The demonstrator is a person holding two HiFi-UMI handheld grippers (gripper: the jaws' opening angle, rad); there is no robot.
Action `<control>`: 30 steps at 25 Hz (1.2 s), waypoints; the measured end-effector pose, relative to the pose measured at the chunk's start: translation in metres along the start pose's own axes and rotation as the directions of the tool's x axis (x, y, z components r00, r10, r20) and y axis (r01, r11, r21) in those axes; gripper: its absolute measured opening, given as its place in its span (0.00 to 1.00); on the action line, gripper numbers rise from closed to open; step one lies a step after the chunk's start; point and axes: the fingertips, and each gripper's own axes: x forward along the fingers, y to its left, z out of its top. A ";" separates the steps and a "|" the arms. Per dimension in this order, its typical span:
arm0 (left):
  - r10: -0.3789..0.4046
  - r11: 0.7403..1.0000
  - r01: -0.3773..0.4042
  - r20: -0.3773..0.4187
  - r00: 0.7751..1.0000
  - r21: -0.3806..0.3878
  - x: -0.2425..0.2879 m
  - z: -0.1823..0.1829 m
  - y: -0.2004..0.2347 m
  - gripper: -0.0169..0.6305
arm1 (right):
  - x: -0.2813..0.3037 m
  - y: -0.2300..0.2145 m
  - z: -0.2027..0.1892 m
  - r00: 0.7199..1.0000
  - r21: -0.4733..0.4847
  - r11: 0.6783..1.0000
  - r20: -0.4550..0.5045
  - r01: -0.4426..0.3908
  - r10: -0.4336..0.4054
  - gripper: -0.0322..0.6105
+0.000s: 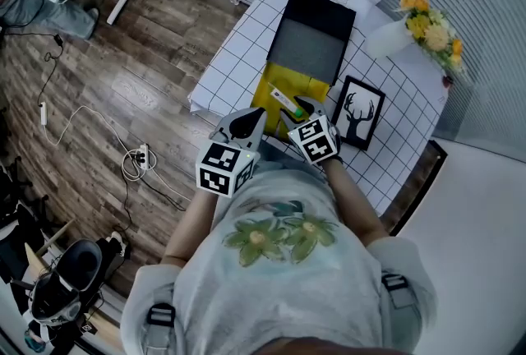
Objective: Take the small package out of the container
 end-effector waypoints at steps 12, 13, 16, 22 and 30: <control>0.006 1.000 -0.006 0.002 1.000 -0.001 -0.002 0.001 -0.002 0.04 | 0.007 0.000 -0.004 0.999 -0.020 1.000 -0.036 -0.011 0.010 0.31; 0.006 1.000 -0.006 0.001 1.000 -0.001 -0.002 0.001 -0.002 0.04 | 0.008 0.000 -0.005 0.999 -0.020 1.000 -0.040 -0.011 0.010 0.31; 0.008 1.000 -0.008 0.002 1.000 -0.001 -0.002 0.000 -0.002 0.04 | 0.010 -0.001 -0.007 0.999 -0.023 1.000 -0.049 -0.015 0.014 0.31; 0.006 1.000 -0.006 0.004 1.000 -0.004 -0.002 0.000 -0.002 0.04 | 0.012 -0.001 -0.008 0.998 -0.043 0.999 -0.065 -0.013 0.011 0.31; 0.001 1.000 -0.001 0.003 1.000 -0.001 0.000 0.002 -0.003 0.04 | 0.014 0.000 -0.009 0.996 -0.065 0.998 -0.086 -0.018 0.013 0.30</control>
